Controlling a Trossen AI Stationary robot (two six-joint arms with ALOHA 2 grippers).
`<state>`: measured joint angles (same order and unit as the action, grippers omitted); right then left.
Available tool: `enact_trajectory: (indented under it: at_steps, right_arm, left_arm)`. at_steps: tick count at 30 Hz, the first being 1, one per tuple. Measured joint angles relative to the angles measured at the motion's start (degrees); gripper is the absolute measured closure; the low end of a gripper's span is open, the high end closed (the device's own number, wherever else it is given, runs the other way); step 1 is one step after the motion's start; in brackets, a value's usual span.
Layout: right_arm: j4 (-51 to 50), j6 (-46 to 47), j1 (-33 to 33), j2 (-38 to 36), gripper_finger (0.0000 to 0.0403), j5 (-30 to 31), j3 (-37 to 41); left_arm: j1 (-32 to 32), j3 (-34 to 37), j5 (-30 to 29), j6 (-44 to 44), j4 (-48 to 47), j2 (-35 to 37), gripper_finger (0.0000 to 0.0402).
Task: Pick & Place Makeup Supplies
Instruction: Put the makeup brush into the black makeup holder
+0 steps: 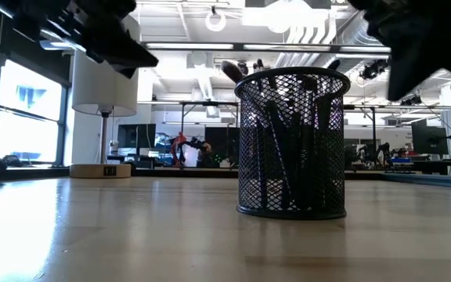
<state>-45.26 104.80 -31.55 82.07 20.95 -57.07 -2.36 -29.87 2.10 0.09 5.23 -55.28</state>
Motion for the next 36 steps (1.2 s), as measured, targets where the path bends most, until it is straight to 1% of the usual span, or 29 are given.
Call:
enact_trajectory:
  at_steps: [3,7,12,14,18,21,23,31,36]
  right_arm:
    - [-1.58,6.63,-0.13,4.24,0.0402,-8.21,-2.71]
    - [-1.63,12.95,-2.23,7.35,0.0395,-17.54,-3.92]
    - [-1.66,18.23,-6.73,9.23,0.0383,-27.27,-3.97]
    - [-1.70,18.32,-8.53,10.05,0.0378,-29.33,-3.97]
    - [-2.01,14.40,-11.62,10.67,0.0363,-29.48,-3.97]
    - [-3.45,8.75,-12.78,10.70,0.0348,-28.24,-3.97]
    - [-4.20,2.81,-13.12,10.70,0.0336,-27.21,-3.97]
    - [-5.34,-34.74,-13.02,11.35,0.0283,-20.42,-3.97]
    - [-5.84,-49.42,-12.58,15.22,0.0261,-19.57,-3.97]
  left_arm:
    - [1.80,-0.15,2.97,2.78,-2.44,2.30,0.0401]
    - [2.89,-0.09,6.23,5.89,-5.01,3.03,0.0401]
    - [2.74,-0.10,6.70,8.42,-6.30,2.83,0.0402]
    - [2.74,-0.11,7.63,8.76,-6.39,2.34,0.0401]
    - [2.74,-0.11,8.02,8.86,-6.37,2.27,0.0401]
    - [2.74,-0.11,8.11,8.88,-6.65,2.27,0.0401]
    - [2.74,-0.11,8.13,8.74,-6.20,2.27,0.0401]
    - [2.74,-0.11,9.14,6.49,-4.98,2.27,0.0401]
    - [2.74,-0.11,9.12,2.82,-5.02,2.27,0.0401]
